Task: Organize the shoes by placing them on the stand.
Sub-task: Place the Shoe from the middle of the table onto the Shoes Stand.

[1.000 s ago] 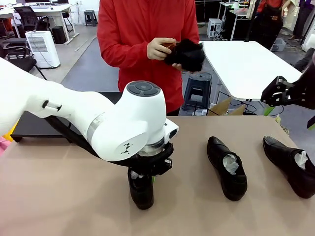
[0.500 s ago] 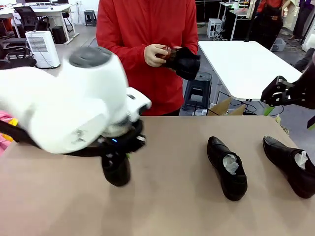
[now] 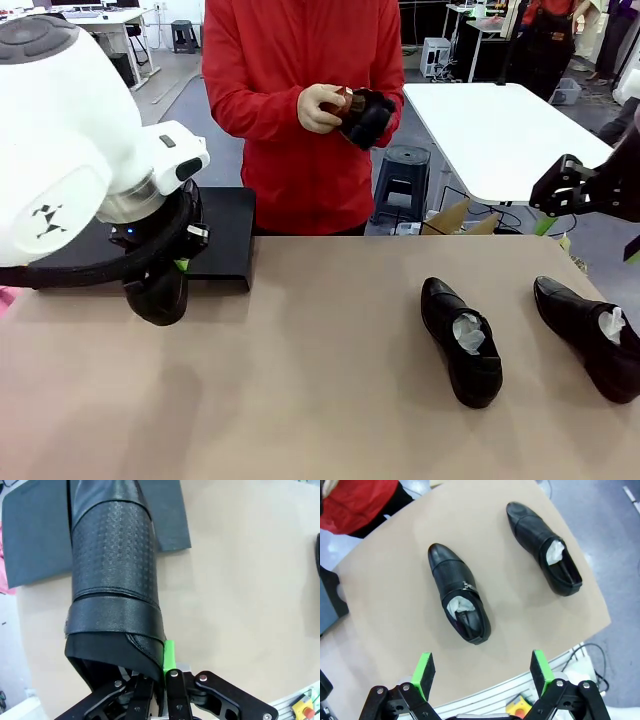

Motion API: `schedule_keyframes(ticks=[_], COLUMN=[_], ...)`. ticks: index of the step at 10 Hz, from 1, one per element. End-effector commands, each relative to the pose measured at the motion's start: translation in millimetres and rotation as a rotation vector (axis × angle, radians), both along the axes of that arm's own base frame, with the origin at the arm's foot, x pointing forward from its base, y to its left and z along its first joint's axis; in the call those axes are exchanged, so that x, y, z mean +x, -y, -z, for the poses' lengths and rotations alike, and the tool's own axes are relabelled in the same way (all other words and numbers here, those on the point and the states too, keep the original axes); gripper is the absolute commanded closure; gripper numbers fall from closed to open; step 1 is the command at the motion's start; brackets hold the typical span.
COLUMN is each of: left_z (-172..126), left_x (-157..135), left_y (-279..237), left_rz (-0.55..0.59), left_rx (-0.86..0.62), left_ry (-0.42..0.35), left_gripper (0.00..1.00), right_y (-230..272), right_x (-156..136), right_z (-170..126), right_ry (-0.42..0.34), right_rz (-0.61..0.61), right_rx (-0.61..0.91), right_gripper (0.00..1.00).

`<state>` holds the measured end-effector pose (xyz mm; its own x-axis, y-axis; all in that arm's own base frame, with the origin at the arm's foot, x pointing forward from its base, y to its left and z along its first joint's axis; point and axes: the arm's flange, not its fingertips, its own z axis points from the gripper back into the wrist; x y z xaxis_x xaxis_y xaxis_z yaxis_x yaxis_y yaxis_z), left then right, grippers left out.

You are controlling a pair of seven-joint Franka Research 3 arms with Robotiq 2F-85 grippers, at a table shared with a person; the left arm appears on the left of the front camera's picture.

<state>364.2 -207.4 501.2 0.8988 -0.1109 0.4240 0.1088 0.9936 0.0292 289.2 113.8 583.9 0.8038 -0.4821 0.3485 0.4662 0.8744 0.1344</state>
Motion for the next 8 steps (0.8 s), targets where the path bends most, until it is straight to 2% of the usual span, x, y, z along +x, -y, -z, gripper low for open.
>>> schedule_keyframes(ticks=[1, 7, 8], left_z=[8.0, 8.0, 11.2], left_x=[-18.5, -18.5, -20.1], left_y=[31.3, 31.3, 35.0], left_rz=[-0.017, -0.017, -0.011], left_rx=[-0.034, -0.034, -0.018], left_ry=[0.014, 0.014, -0.010], left_gripper=[1.00, 1.00, 1.00], right_y=[0.3, 0.3, 0.3], right_x=[0.3, 0.3, 0.3], right_z=[-2.2, -2.2, -2.2], right_ry=[0.001, 0.001, 0.001], right_rz=[-0.018, -0.018, -0.018], right_rx=[-0.006, -0.006, -0.006], right_gripper=[0.00, 0.00, 0.00])
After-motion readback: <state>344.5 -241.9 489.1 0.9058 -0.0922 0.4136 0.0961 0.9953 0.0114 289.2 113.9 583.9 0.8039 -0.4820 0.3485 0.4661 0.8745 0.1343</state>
